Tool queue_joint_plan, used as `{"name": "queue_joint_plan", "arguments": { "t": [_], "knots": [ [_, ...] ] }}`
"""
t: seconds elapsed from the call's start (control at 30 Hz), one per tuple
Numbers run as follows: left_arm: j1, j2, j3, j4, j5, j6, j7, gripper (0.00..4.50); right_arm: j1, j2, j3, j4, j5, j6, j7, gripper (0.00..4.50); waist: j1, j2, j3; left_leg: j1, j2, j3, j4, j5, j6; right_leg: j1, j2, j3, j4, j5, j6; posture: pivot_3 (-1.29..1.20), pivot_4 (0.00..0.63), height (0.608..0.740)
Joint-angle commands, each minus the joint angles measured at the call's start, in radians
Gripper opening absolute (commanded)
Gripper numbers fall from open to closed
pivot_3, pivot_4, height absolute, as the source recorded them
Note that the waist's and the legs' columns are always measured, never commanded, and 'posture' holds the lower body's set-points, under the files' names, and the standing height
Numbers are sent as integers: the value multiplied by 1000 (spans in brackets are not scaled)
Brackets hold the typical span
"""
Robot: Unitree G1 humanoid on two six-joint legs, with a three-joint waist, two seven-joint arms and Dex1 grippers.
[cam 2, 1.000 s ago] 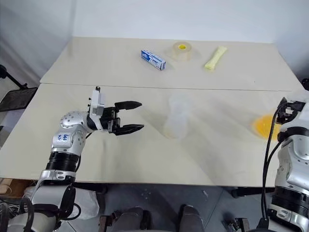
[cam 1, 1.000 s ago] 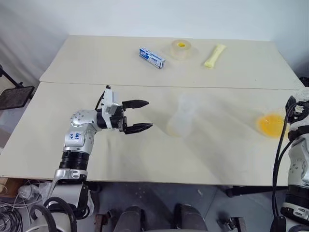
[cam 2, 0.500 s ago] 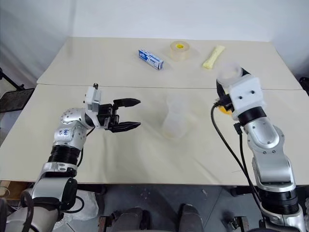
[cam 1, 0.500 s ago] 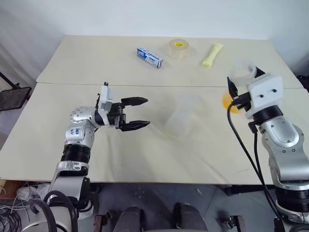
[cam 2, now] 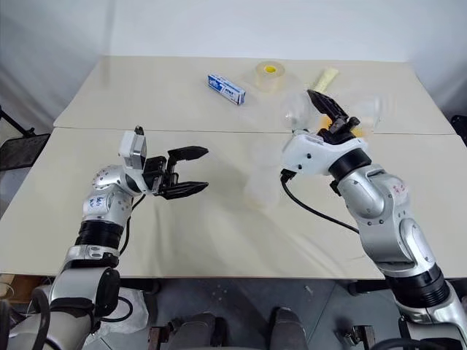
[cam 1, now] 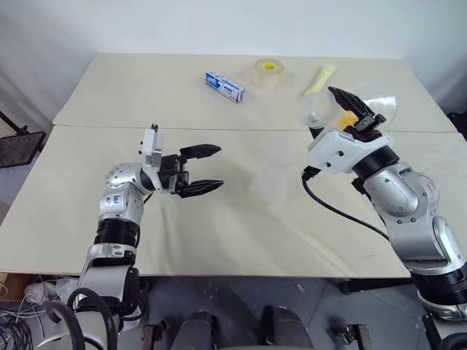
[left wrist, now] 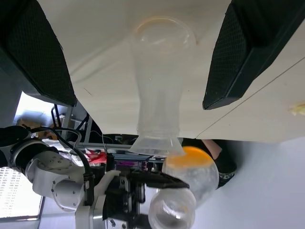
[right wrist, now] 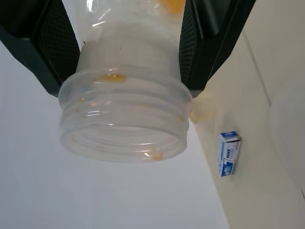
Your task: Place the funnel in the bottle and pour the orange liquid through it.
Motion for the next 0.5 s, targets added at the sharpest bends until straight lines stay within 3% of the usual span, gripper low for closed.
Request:
{"name": "queue_joint_plan", "arguments": {
  "t": [0.03, 0.5],
  "knots": [
    [5, -1, 0, -39, -16, 4, 3, 4500, -35, -19, 2, -7, -81, -49, 12, 2455, 0, 0, 0, 0, 0, 0, 0, 0, 0, 0, 0, 0, 0, 0, 0, 0, 150, 740],
    [-17, -14, 0, -22, -13, 7, 4, 4500, -35, -44, -21, 95, -277, -248, -51, 2455, -1, 0, 0, 0, 0, 0, 0, 0, 0, 0, 0, 0, 0, 0, 0, 0, 150, 740]
  ]
}}
